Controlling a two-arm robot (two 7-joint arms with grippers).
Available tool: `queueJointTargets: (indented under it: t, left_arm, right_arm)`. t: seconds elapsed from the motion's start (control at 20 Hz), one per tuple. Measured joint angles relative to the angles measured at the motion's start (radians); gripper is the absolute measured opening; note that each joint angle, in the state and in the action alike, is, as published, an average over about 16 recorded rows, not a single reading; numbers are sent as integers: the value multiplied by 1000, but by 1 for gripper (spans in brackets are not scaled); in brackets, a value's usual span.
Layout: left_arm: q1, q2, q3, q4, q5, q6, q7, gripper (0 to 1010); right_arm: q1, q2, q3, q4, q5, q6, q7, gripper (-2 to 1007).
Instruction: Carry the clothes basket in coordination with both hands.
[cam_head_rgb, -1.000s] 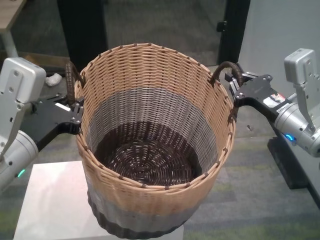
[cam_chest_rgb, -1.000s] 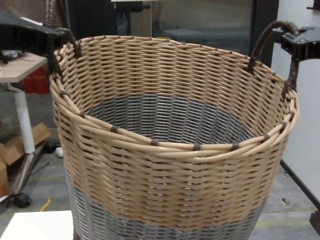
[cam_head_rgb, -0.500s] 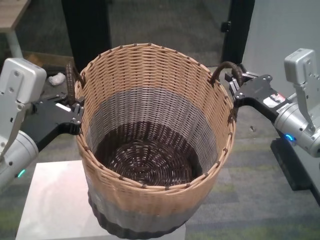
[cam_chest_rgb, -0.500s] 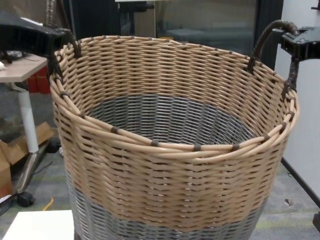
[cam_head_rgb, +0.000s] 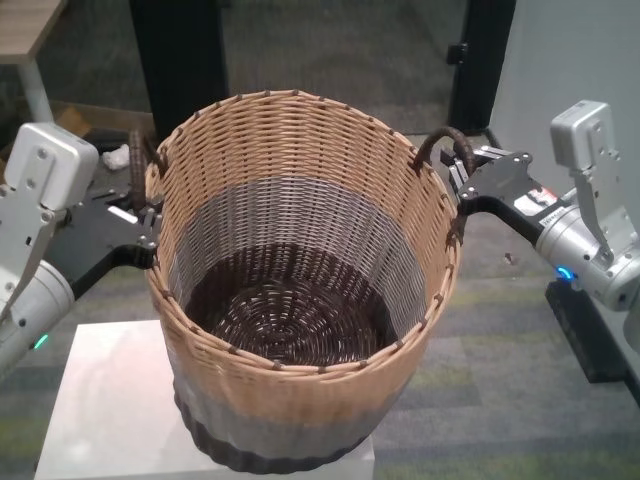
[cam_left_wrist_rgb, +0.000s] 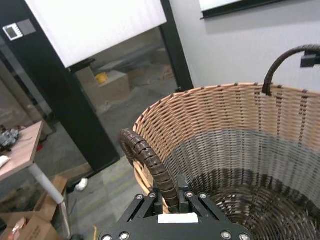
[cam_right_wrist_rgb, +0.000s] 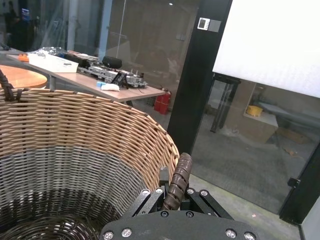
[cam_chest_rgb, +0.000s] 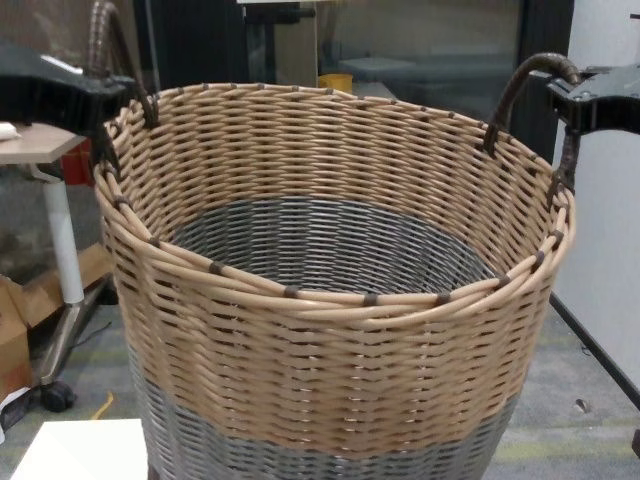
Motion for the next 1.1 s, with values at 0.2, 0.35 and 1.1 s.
queueJointTargets:
  t: [0.2, 0.35, 1.1]
  left_arm:
    - [-13, -2, 0, 29, 21, -11, -7, 183]
    - [-22, -3, -1, 53, 36, -21, -12, 183]
    - [-90, -15, 9, 194, 111, -72, -54, 183]
  right_arm:
    - [28, -14, -11, 52, -13, -18, 2, 106]
    - [50, -26, -18, 95, -22, -35, 4, 106]
    - [161, -97, -47, 344, -68, -139, 19, 106]
